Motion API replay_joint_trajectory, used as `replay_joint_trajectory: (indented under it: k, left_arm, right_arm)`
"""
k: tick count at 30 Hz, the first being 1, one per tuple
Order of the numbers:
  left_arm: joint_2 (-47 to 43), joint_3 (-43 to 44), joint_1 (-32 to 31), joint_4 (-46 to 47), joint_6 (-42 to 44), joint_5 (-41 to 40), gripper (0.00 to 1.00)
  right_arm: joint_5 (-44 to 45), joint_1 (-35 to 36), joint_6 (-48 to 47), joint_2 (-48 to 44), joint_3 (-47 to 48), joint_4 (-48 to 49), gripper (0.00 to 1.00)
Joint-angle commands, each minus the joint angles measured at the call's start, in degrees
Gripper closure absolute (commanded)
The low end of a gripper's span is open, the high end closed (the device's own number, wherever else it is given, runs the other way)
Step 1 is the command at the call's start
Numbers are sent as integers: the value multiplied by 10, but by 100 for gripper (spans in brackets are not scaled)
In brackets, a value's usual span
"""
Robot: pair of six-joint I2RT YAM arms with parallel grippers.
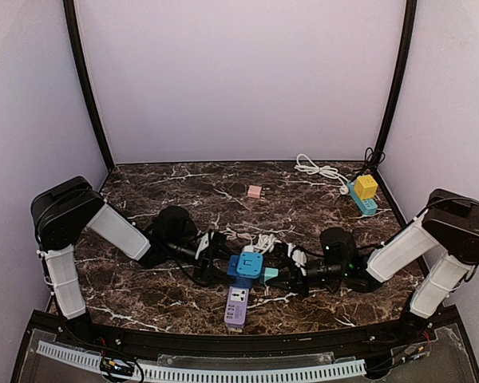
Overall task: Insert the plug
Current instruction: Insert the plug into the socket.
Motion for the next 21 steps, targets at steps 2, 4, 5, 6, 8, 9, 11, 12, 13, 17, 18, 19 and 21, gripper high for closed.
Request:
replay_joint_trajectory:
  k: [2, 4, 5, 6, 8, 9, 11, 12, 13, 17, 18, 19, 21]
  left_arm:
    - [33, -7, -18, -51, -14, -36, 99]
    - [33, -6, -18, -51, -13, -37, 99]
    - [33, -6, -18, -51, -13, -38, 99]
    - [33, -6, -18, -52, -13, -38, 99]
    - [32, -6, -18, -53, -12, -41, 99]
    - [32, -8, -18, -53, -9, -41, 99]
    - [33, -11, -18, -51, -5, -40, 99]
    - [33, -11, -18, -50, -2, -38, 99]
    - [33, -12, -18, -50, 2, -35, 99]
    - [33, -12, -18, -55, 17, -28, 99]
    - [33, -11, -18, -55, 18, -28, 99]
    - [33, -11, -18, -56, 18, -27, 99]
    - [33, -10, -20, -55, 20, -25, 99]
  right_arm:
    - [15, 36, -10, 23, 10, 19, 100]
    - [18, 38, -12, 20, 9, 24, 100]
    - [19, 38, -13, 19, 7, 27, 100]
    - [20, 39, -14, 16, 4, 29, 100]
    - [19, 40, -13, 11, -5, 37, 100]
    - [20, 40, -12, 7, -9, 40, 100]
    - [22, 40, -10, 2, -17, 43, 100]
    - [25, 40, -8, 0, -19, 43, 100]
    - [26, 40, -8, -2, -20, 42, 100]
    - [38, 39, -9, -9, -20, 39, 100]
    - [41, 40, -13, -12, -17, 33, 100]
    - [42, 40, -16, -13, -12, 27, 100]
    - [45, 40, -18, -10, -8, 27, 100]
